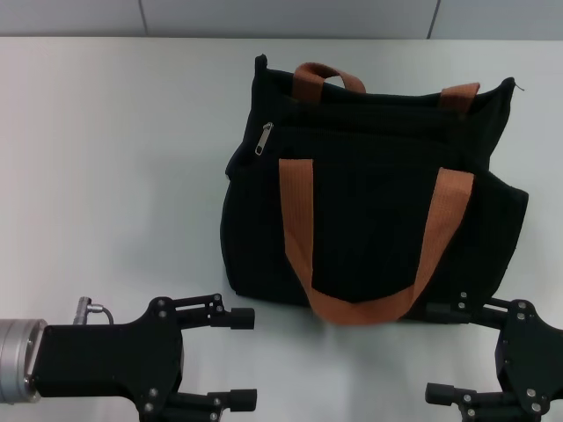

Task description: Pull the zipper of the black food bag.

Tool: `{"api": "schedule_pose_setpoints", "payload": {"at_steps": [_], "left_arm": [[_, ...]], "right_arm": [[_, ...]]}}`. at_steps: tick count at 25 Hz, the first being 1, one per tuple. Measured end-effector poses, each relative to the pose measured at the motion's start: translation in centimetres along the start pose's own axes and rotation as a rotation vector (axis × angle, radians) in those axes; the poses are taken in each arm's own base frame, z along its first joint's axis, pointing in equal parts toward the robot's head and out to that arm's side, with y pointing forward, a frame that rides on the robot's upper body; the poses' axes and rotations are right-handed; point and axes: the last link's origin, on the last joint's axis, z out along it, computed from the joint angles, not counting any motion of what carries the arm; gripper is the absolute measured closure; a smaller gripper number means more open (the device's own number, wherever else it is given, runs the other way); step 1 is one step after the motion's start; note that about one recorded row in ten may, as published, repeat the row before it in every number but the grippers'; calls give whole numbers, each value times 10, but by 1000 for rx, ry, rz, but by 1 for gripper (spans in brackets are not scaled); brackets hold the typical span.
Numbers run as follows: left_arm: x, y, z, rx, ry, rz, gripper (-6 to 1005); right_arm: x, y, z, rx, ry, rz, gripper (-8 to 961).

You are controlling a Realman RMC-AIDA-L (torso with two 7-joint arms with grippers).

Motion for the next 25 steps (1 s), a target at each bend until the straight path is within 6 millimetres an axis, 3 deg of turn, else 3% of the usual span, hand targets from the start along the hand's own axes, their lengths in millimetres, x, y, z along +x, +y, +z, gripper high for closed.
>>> {"api": "schedule_pose_setpoints", "payload": {"at_steps": [16,25], "left_arm": [[-1,4,-7,-11,-7,-12,210],[10,0,-12,34,72,21,217]], "right_arm": [[-2,-3,6,-28,10,-11,139],[-2,-4,6,-27,11,-4,143]]}}
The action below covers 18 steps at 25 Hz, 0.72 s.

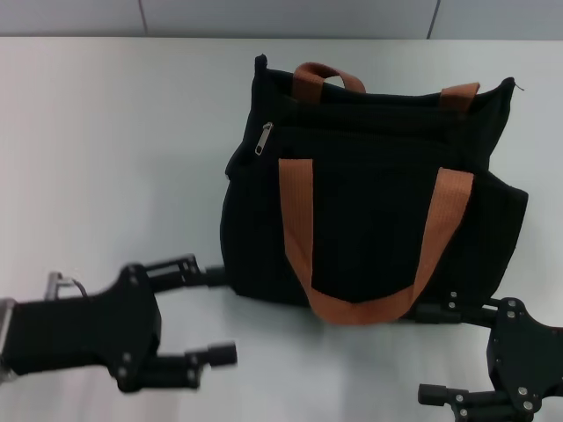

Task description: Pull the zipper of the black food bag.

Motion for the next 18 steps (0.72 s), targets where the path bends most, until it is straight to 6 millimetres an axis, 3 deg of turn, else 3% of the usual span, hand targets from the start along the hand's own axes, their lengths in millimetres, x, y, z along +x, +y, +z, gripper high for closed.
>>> {"api": "schedule_pose_setpoints", "payload": {"at_steps": [3,5,9,14,15,18], "left_arm": [[14,-12,-10,132,106,52,220],[14,-12,-10,132,106,52,222],[24,-28,-24,329,206,97,225],[24,-33,-27,371,201,101,229],[25,-56,-33,452,107,127,230],[25,-67,-30,449,37,141,232]], "right_arm": [[1,1,-1,1,0,5,144],[1,1,-1,2,-1,7,145],[1,2,-1,3,-3,9,147],[1,2,-2,2,-6,10,149],[1,2,-2,1,-5,10,149],[0,2,-2,0,-5,11,150]]}}
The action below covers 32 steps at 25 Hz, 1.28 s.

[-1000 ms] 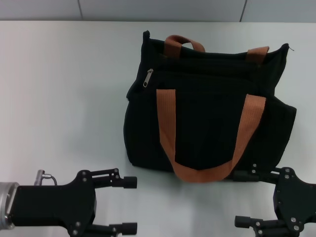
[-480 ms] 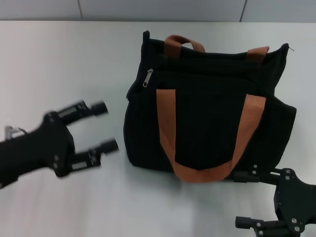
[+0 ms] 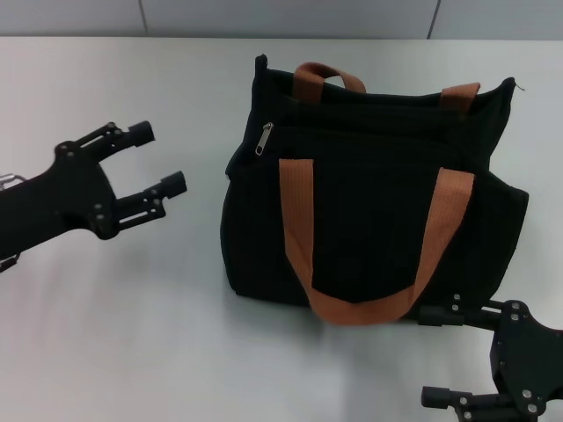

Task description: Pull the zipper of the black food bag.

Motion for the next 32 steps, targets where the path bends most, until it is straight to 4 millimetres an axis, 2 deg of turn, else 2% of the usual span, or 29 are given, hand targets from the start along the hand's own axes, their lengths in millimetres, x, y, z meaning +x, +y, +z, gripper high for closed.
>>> {"api": "schedule_pose_setpoints", "payload": {"at_steps": [1,2,5,7,19,24,29,32], "left_arm": [[0,0,0,0,0,0,233],[-1,-6,12,-25,-54,26,234],[-1,-9,20,-39,-82,45,236],[-2,-11,35,-64,-117,68,238],[3,-19,82,-104,-177,134,248],[5,-18,90,-115,-182,159,252],[5,-18,87,-108,-172,182,256],[6,-17,86,-120,-166,184,372]], "right_arm": [[0,0,0,0,0,0,151],[0,0,0,-1,0,1,151],[0,0,0,-2,0,4,152],[-1,0,-1,-2,1,10,153],[-1,-1,-1,0,-3,12,158],[-2,0,-1,-4,-11,10,160],[-4,0,-1,-9,-16,5,162],[-5,0,-1,-11,-19,4,163]]}}
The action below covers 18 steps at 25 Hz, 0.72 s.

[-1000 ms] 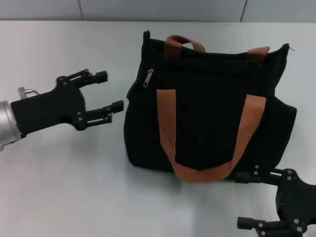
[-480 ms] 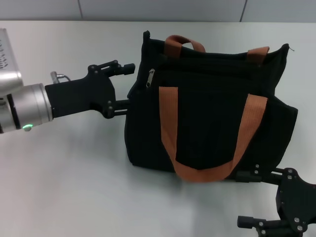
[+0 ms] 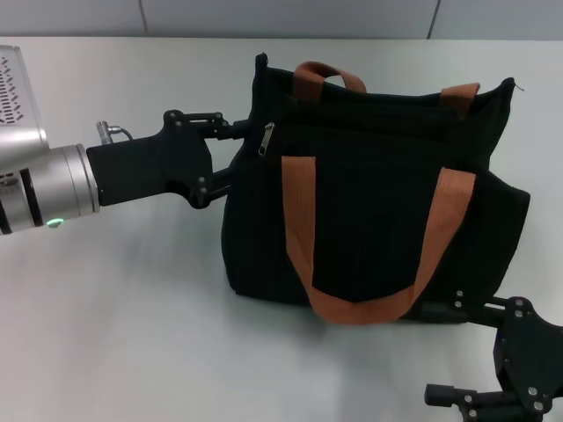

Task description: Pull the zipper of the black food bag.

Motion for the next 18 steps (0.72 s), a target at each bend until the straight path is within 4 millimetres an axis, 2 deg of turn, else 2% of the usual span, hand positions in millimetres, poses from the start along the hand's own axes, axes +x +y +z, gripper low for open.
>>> {"api": "schedule_pose_setpoints", "payload": {"at_steps": [3,5,10,18], "left_arm": [[1,1,-1,-13,5,8,487],[4,2,-2,-23,17,17,730],[5,3,-3,-23,29,22,893],[5,2,-8,-7,37,24,944]], "right_arm": [[0,0,0,0,-1,0,164],[0,0,0,-1,-3,2,165],[0,1,1,-2,-5,4,167],[-4,4,1,-23,-37,9,170]]}}
